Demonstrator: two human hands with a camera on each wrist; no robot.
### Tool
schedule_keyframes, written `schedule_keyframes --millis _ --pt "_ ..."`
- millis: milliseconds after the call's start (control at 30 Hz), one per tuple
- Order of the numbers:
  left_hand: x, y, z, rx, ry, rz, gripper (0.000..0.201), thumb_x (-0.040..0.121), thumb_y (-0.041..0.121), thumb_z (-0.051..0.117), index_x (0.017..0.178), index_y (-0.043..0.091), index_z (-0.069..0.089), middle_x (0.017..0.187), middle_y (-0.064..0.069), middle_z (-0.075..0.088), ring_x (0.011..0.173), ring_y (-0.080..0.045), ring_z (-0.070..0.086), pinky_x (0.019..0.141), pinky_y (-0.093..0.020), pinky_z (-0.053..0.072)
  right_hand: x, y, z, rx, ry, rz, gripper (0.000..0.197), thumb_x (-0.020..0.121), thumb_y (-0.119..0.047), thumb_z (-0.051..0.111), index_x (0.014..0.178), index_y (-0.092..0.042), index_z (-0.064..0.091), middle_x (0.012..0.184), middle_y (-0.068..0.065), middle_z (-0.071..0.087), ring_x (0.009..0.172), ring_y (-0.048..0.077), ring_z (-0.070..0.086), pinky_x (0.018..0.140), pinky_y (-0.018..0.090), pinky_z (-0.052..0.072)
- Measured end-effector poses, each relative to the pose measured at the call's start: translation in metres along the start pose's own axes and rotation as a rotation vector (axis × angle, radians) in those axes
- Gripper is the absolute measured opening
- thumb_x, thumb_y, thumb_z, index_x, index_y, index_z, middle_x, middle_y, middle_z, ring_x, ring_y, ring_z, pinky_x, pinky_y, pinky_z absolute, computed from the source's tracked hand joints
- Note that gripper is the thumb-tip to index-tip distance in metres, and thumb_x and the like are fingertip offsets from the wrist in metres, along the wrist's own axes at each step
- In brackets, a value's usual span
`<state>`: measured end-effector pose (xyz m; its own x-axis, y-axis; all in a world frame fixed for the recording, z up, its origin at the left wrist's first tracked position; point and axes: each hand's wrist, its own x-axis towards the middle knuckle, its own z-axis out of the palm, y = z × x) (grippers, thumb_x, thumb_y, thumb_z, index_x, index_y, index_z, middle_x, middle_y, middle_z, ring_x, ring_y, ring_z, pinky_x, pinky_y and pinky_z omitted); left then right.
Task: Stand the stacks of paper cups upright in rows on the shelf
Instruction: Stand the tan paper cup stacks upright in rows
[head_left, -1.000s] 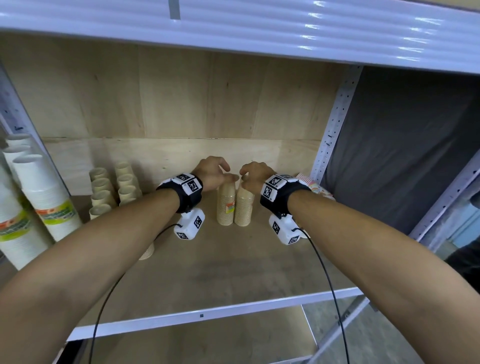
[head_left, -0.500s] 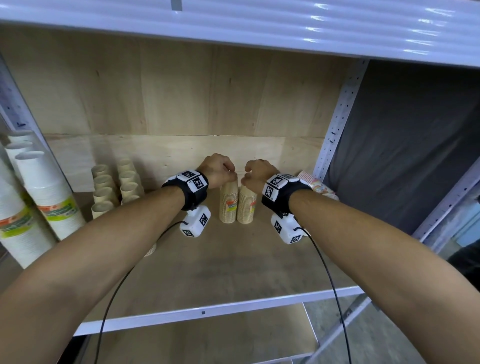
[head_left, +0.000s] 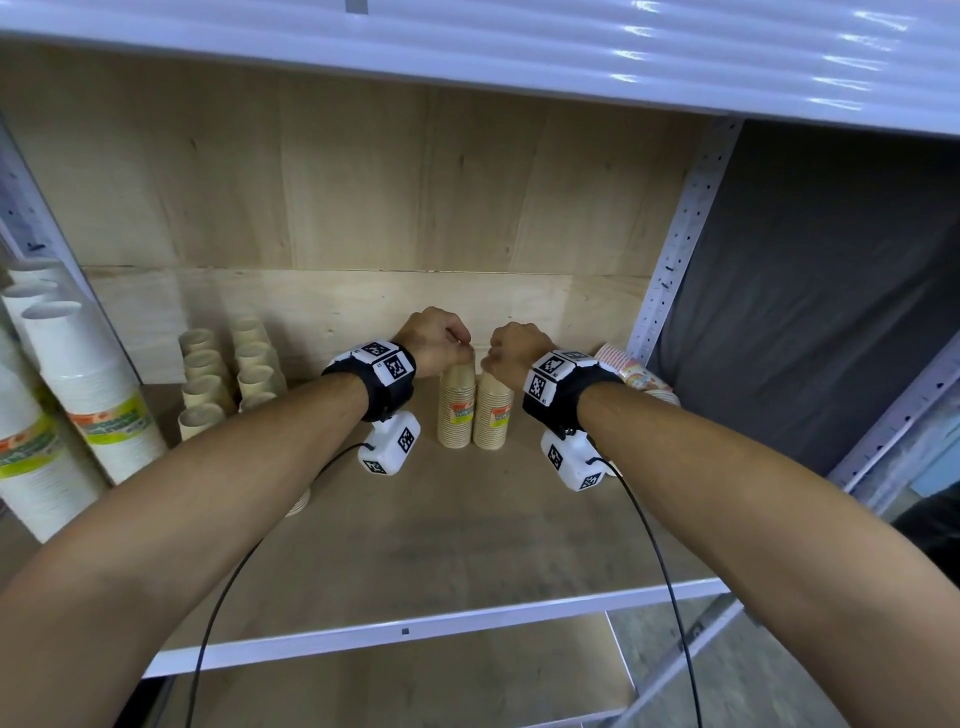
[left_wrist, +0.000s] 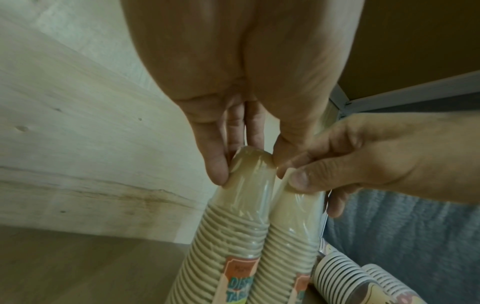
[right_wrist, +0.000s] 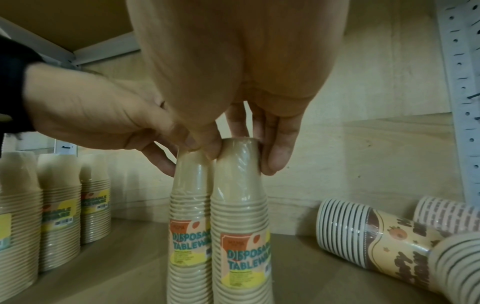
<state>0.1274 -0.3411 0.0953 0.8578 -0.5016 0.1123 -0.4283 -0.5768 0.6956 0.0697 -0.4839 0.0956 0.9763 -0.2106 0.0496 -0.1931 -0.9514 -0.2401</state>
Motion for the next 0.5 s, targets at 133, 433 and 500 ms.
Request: schedule_keyframes --millis 133,433,500 --pt "0.0008 -0.0005 -0.0006 -0.001 -0.014 -0.007 0.027 0.083 0.02 0.073 0.109 0.014 0.069 0.099 -0.003 0.066 0.088 -0.019 0.064 0.078 -0.031 0.057 0.0 0.0012 -0.0021 -0.003 -0.002 -0.006 0.02 0.081 -0.03 0.058 0.089 -0.012 0.061 0.1 0.005 0.062 0.087 0.025 0.06 0.059 0.025 0.044" --pt "0.0008 -0.0006 -0.0016 -0.013 -0.02 -0.004 0.027 0.082 0.019 0.072 0.108 0.013 0.07 0.099 -0.004 0.067 0.089 -0.019 0.064 0.074 -0.027 0.054 -0.0026 0.0008 -0.0043 0.02 0.01 -0.026 0.028 0.079 -0.02 0.061 0.104 -0.01 0.068 0.104 0.007 0.066 0.093 0.027 0.063 0.073 0.03 0.054" --pt "0.0011 -0.0008 -0.0018 -0.013 -0.023 -0.004 0.026 0.083 0.019 0.072 0.108 0.013 0.07 0.1 -0.004 0.066 0.089 -0.019 0.065 0.076 -0.029 0.056 -0.0037 -0.0009 -0.0057 0.018 0.012 -0.002 0.019 0.078 -0.023 0.06 0.091 -0.011 0.068 0.096 0.006 0.066 0.084 0.025 0.062 0.06 0.025 0.049"
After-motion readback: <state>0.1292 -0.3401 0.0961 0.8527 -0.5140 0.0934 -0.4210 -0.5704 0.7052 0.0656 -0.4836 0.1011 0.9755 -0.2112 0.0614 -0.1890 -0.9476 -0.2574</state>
